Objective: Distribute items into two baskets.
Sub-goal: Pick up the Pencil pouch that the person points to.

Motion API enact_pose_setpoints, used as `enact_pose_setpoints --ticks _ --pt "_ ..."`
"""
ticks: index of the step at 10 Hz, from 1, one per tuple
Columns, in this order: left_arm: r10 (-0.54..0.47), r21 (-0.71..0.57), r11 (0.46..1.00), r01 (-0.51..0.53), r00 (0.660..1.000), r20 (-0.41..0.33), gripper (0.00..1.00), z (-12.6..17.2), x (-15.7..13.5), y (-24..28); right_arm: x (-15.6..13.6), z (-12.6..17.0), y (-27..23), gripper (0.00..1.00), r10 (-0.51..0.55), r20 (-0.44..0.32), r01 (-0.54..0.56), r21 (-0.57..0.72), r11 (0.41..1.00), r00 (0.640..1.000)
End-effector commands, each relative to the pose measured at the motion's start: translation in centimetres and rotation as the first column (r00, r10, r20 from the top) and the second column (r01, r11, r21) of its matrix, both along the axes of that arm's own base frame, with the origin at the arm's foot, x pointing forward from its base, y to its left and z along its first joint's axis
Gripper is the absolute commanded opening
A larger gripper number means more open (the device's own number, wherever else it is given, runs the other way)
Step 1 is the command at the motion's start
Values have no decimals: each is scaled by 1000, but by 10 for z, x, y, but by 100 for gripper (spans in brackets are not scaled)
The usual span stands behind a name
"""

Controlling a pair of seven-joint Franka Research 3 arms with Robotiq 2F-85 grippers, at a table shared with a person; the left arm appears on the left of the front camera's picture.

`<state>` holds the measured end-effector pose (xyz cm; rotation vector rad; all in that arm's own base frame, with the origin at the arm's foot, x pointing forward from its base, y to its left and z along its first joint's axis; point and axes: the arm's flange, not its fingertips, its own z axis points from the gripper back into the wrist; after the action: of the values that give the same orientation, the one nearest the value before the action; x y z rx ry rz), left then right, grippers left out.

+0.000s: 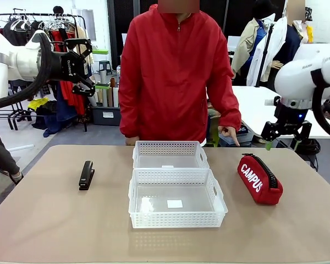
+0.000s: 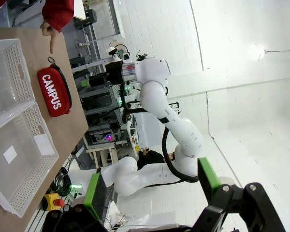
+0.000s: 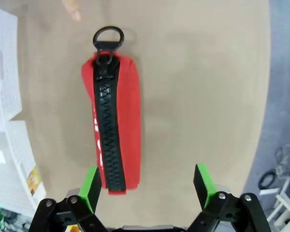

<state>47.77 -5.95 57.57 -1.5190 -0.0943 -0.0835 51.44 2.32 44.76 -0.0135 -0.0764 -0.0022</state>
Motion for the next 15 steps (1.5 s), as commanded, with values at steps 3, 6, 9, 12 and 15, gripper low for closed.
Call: enact_pose_setpoints --ticks 3,6,9,12,15 --pt "1 -2 1000 -1 1000 3 100 2 -1 0 -5 -2 12 100 -41 109 35 54 998 993" --pt "1 -2 1000 -1 1000 3 100 2 -1 0 1 -15 5 100 -23 83 21 22 1000 996" --pt "1 -2 1000 -1 1000 3 100 2 -1 0 9 -32 21 100 -29 2 29 23 999 1000" --pt "1 -2 1000 -1 1000 3 100 2 -1 0 21 -53 29 100 -41 -68 42 22 999 997" --pt "1 -2 1000 -1 1000 3 100 2 -1 0 22 -73 35 100 -38 -139 43 30 999 990"
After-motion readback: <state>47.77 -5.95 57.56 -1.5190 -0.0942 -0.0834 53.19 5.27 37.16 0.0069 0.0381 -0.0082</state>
